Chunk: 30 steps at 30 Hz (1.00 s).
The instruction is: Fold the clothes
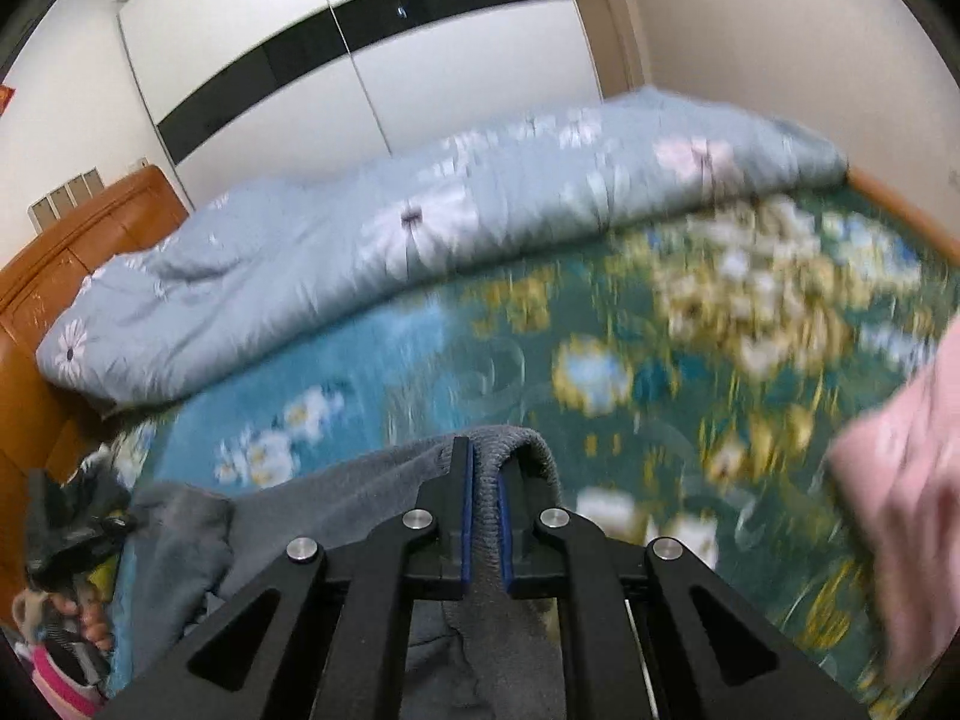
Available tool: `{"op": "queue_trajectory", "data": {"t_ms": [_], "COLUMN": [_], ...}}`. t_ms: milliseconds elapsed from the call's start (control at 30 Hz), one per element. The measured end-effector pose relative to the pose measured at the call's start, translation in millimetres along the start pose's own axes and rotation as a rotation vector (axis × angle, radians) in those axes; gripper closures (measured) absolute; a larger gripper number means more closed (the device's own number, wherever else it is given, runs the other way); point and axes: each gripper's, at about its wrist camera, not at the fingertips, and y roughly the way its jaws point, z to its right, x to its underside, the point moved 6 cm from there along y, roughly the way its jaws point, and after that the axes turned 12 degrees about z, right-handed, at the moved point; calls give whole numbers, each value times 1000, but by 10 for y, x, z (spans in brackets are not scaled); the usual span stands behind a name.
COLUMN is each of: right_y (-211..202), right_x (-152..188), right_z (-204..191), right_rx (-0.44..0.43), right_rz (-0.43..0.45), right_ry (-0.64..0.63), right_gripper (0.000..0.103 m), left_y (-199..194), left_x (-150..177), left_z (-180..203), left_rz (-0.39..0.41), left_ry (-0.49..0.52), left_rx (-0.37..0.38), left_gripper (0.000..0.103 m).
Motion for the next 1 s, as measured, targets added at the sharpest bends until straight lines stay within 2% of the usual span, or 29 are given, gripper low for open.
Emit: {"op": "queue_trajectory", "data": {"t_ms": [100, 167, 233, 333, 367, 433, 467, 533, 567, 600, 667, 800, 900, 1000], "right_y": [-62, 90, 341, 751, 845, 930, 944, 853, 785, 709, 584, 429, 370, 399], "right_x": [-508, -580, -441, -13, 114, 280, 337, 359, 365, 383, 453, 885, 1150, 1230], "right_z": [-20, 60, 137, 250, 282, 338, 367, 420, 446, 481, 571, 770, 797, 688], "right_rx": [44, 86, 108, 122, 122, 126, 131, 131, 126, 120, 107, 64, -31, -107], "right_rz": [102, 87, 23, -91, -117, -147, -150, -119, -100, -84, -76, -160, -185, -174], "right_ry": [-49, -40, -20, 2, 11, 10, 7, 12, 25, 43, 90, 294, 467, 553], "right_gripper": [97, 97, 97, 96, 96, 96, 92, 71, 56, 51, 51, 51, 51, 51], "left_y": [8, 178, 419, 696, 756, 762, 710, 549, 466, 410, 351, 305, 395, 465], "left_x": [-293, -300, -201, 14, 87, 181, 224, 323, 359, 414, 560, 891, 1052, 1107], "left_z": [259, 261, 149, -126, -230, -386, -409, -415, -403, -389, -360, -303, -280, -229], "left_rz": [42, 24, -14, -82, -104, -138, -146, -152, -150, -156, -185, -266, -305, -305], "left_ry": [29, 57, 72, -1, -32, -80, -95, -115, -108, -96, -65, -35, -59, -84], "left_rx": [44, 9, -54, -81, -89, -104, -98, -68, -51, -42, -38, -5, 0, 5], "left_gripper": [89, 86, 86, 84, 80, 64, 61, 46, 43, 38, 33, 32, 32, 32]}}
